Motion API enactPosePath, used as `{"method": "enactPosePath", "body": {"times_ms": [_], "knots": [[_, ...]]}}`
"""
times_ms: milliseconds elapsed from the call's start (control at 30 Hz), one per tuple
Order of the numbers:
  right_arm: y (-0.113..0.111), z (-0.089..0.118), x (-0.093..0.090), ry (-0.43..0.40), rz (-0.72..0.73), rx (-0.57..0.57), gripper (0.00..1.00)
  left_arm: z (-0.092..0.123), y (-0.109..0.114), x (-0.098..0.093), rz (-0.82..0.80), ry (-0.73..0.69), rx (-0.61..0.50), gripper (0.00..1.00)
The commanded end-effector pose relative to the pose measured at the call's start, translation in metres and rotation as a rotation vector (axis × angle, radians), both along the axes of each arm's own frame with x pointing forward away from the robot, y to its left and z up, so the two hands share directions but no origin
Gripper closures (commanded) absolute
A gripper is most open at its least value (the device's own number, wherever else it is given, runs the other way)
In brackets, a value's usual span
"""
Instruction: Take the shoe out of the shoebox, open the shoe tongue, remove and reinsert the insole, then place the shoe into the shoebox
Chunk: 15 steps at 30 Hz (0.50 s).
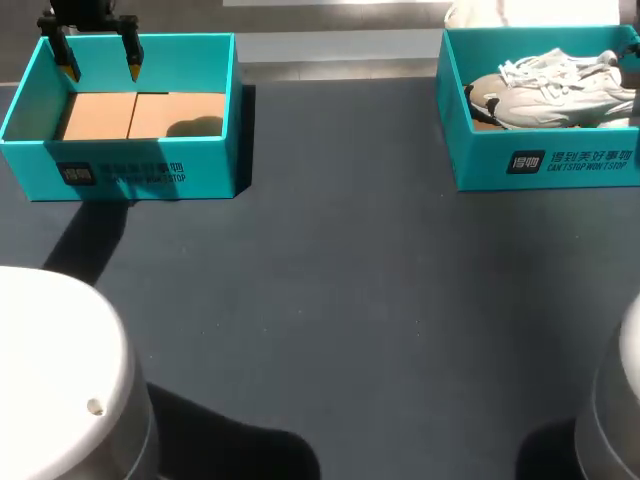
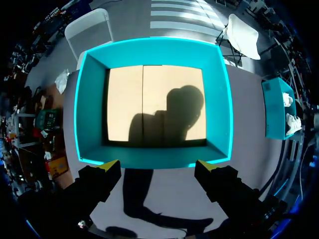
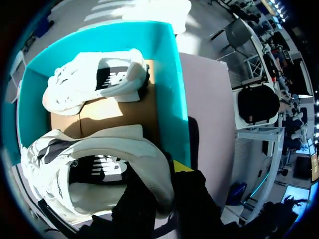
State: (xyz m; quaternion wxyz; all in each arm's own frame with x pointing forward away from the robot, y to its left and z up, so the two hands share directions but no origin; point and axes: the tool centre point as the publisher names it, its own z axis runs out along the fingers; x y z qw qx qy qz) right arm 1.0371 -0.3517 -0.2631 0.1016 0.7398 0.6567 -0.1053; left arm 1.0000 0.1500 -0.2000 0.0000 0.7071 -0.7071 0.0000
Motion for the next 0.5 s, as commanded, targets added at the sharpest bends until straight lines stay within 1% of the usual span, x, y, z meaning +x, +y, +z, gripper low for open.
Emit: {"method": "enactPosePath", "body": {"times_ms": [33,167,233,300,400,467,500], "knots": [[0.022,0.075,-0.013,-0.022,-0.013,0.009,1.00,0.000,0.000,0.000,0.000,0.000,0.000,0.00],[0.037,0.100,-0.020,-0.012,-0.029,0.033,1.00,0.000,0.000,0.000,0.000,0.000,0.000,0.00],[0.043,0.108,-0.024,-0.001,-0.039,0.004,1.00,0.000,0.000,0.000,0.000,0.000,0.000,0.00],[0.052,0.116,-0.028,-0.008,-0.042,0.009,1.00,0.000,0.000,0.000,0.000,0.000,0.000,0.00],[0.063,0.125,-0.034,-0.021,-0.050,-0.002,1.00,0.000,0.000,0.000,0.000,0.000,0.000,0.00],[0.070,0.132,-0.036,-0.077,-0.066,0.039,1.00,0.000,0.000,0.000,0.000,0.000,0.000,0.00],[0.070,0.132,-0.036,-0.077,-0.066,0.039,1.00,0.000,0.000,0.000,0.000,0.000,0.000,0.00]]}}
